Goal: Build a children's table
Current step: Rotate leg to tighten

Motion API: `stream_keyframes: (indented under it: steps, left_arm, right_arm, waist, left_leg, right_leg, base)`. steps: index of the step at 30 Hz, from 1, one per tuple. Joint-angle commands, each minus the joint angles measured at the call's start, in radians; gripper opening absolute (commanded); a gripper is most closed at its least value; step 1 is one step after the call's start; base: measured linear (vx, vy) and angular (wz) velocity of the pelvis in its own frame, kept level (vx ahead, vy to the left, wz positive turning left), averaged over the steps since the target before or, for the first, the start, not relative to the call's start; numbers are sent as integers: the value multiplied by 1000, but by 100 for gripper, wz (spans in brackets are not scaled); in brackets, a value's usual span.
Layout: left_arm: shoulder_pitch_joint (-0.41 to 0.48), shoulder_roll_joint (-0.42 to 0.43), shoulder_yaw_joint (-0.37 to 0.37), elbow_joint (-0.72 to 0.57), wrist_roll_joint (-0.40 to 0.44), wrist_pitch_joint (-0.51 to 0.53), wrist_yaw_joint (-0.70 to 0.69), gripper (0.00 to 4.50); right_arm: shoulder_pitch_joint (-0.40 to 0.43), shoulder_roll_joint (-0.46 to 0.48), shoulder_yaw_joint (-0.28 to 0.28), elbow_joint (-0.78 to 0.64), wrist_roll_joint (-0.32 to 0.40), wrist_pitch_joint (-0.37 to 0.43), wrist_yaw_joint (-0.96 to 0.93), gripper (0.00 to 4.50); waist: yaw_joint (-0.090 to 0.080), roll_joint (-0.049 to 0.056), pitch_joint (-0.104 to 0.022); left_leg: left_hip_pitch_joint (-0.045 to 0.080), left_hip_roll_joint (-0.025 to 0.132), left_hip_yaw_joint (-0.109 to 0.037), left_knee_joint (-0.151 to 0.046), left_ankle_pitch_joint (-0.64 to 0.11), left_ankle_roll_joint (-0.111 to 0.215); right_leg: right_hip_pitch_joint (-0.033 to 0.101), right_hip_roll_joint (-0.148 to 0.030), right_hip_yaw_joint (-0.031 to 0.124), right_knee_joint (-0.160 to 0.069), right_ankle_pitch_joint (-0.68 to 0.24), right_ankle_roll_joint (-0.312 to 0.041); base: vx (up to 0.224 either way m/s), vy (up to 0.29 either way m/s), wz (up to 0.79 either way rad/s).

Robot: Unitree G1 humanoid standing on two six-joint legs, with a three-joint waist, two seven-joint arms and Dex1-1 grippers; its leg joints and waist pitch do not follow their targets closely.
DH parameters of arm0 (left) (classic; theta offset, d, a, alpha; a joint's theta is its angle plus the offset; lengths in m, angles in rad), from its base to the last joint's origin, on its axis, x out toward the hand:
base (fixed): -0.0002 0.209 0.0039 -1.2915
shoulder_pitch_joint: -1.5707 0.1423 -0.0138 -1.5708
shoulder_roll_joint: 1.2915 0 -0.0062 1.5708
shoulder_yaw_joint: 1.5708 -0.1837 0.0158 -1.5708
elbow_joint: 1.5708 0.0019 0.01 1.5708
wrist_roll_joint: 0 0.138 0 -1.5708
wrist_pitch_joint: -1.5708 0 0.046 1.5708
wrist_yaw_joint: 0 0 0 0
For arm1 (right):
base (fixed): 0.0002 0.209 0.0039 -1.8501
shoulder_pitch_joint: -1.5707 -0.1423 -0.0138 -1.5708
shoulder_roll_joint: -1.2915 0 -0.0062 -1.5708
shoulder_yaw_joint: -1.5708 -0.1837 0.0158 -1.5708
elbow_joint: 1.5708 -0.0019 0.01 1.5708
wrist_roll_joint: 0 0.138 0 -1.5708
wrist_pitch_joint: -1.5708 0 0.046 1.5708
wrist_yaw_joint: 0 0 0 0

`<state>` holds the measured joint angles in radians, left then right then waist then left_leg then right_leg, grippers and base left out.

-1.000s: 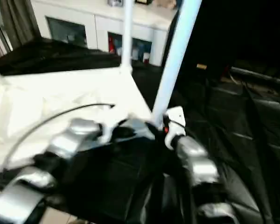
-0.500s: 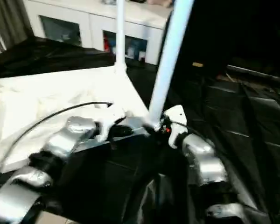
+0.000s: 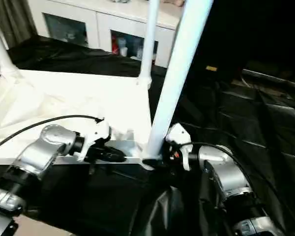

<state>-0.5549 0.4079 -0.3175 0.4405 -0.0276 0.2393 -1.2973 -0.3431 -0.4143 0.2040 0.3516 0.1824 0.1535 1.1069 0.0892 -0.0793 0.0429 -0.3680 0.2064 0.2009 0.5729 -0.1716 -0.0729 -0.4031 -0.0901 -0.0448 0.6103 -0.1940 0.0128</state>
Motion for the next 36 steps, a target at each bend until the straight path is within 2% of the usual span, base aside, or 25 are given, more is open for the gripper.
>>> stream_keyframes:
  steps: [1, 3, 7, 8, 11, 12, 13, 16, 18, 20, 22, 23, 25, 26, 27, 30, 32, 33, 36]
  left_arm:
    - [28, 6, -29, -7, 5, 21, -27, 0]
    - [37, 17, -29, -31, -3, 36, -34, 0]
    - [39, 25, -33, -42, -8, 46, -38, 0]
    - [39, 25, -33, -42, -8, 46, -38, 0]
    - [40, 26, -32, -40, -9, 45, -38, 0]
    - [41, 23, -31, -39, -9, 46, -31, 0]
    - [41, 17, -29, -37, -8, 48, -22, 0]
    - [31, -15, -21, -12, 0, 52, 35, 0]
    - [4, -64, -17, 44, 31, 45, 139, 0]
    - [-15, -100, -16, 84, 53, 35, 208, 0]
    - [-43, -153, -9, 132, 69, 38, 296, 0]
    - [-54, -174, -10, 149, 74, 44, 322, 0]
    - [-79, -216, -8, 187, 90, 51, 397, 0]
    - [-100, -248, -3, 220, 99, 55, 452, 0]
    - [-109, -260, -1, 234, 104, 56, 475, 0]
    - [-141, -296, -7, 286, 136, 43, 543, 0]
    - [-153, -303, -13, 307, 148, 31, 556, 0]
    - [-161, -304, -13, 323, 151, 23, 553, 0]
    - [-159, -293, -17, 322, 147, 14, 521, 0]
  right_arm:
    - [5, -10, 3, -10, -2, 12, 17, 347]
    - [1, -1, -4, -10, 11, 27, 26, 322]
    - [-4, 8, -4, -15, 33, 41, 37, 304]
    - [-4, 8, -4, -15, 33, 41, 37, 284]
    - [1, 13, -5, -22, 47, 48, 38, 275]
    - [5, 18, -11, -23, 53, 52, 33, 273]
    - [9, 26, -20, -25, 61, 57, 24, 273]
    - [21, 55, -42, -24, 73, 69, -23, 272]
    - [29, 88, -56, -3, 64, 64, -92, 272]
    - [24, 120, -78, 32, 49, 58, -177, 272]
    - [12, 168, -105, 76, 23, 40, -307, 272]
    - [6, 196, -125, 94, 22, 46, -372, 272]
    - [-1, 240, -145, 109, 10, 49, -463, 272]
    - [-7, 274, -155, 121, -9, 46, -540, 272]
    - [-9, 288, -158, 124, -19, 48, -572, 272]
    - [-9, 344, -142, 119, -53, 30, -651, 272]
    - [-7, 366, -128, 106, -65, 14, -666, 272]
    - [-6, 368, -107, 94, -83, -15, -652, 272]
    - [-4, 358, -115, 81, -69, -33, -627, 272]
  waist:
    - [4, -3, -51]
    - [4, -2, -52]
    - [4, -3, -53]
    - [3, -3, -53]
    - [3, -4, -53]
    - [4, -1, -54]
    - [3, -5, -54]
    - [3, -3, -53]
    - [3, -2, -48]
    - [3, -2, -49]
    - [0, -3, -46]
    - [0, 0, -46]
    - [-1, -2, -47]
    - [0, 4, -47]
    - [-3, 3, -46]
    - [-1, 5, -46]
    - [-1, 5, -45]
    - [-1, 8, -46]
    - [0, 5, -46]
  left_leg:
    - [13, 30, -13, -65, -233, 24]
    - [14, 31, -13, -65, -227, 25]
    - [14, 29, -12, -63, -203, 31]
    - [14, 28, -12, -63, -200, 31]
    - [15, 28, -11, -62, -206, 28]
    - [15, 28, -12, -62, -205, 28]
    - [15, 28, -11, -62, -204, 27]
    - [15, 28, -11, -62, -210, 24]
    - [18, 28, -11, -66, -247, 12]
    - [20, 28, -14, -67, -281, -8]
    - [20, 26, -17, -69, -317, -24]
    - [22, 26, -19, -69, -325, -31]
    - [21, 25, -23, -71, -345, -38]
    - [23, 25, -24, -71, -350, -38]
    - [24, 24, -23, -71, -360, -40]
    - [27, 23, -24, -71, -379, -37]
    - [26, 23, -26, -72, -387, -32]
    - [22, 23, -27, -75, -393, -32]
    - [19, 23, -27, -75, -387, -24]
  right_leg:
    - [39, -50, 35, -70, -205, -203]
    - [40, -50, 34, -68, -189, -208]
    - [41, -47, 34, -63, -144, -220]
    - [41, -47, 34, -63, -139, -222]
    - [41, -47, 34, -63, -144, -223]
    - [41, -47, 34, -63, -143, -223]
    - [42, -47, 34, -63, -139, -223]
    - [41, -47, 34, -64, -145, -225]
    - [35, -47, 34, -73, -202, -212]
    - [34, -52, 35, -79, -271, -194]
    - [29, -53, 34, -90, -354, -164]
    - [27, -55, 34, -91, -375, -157]
    - [26, -56, 32, -99, -431, -130]
    - [25, -56, 32, -99, -436, -127]
    - [20, -54, 32, -103, -444, -121]
    - [17, -53, 32, -110, -464, -107]
    - [17, -53, 31, -111, -470, -100]
    - [19, -54, 30, -111, -473, -96]
    - [20, -54, 31, -110, -452, -100]
  base:
    - [0, 0, 0]
    - [0, 0, 0]
    - [0, 0, 0]
    - [0, 0, 0]
    - [0, 0, 0]
    - [0, 0, 0]
    - [0, 0, 0]
    - [0, 0, 0]
    - [0, 0, 0]
    - [0, 0, 0]
    - [0, 0, 0]
    - [0, 0, 0]
    - [0, 0, 0]
    - [0, 0, 0]
    - [0, 0, 0]
    - [0, 0, 0]
    - [0, 0, 0]
    - [0, 0, 0]
    - [0, 0, 0]
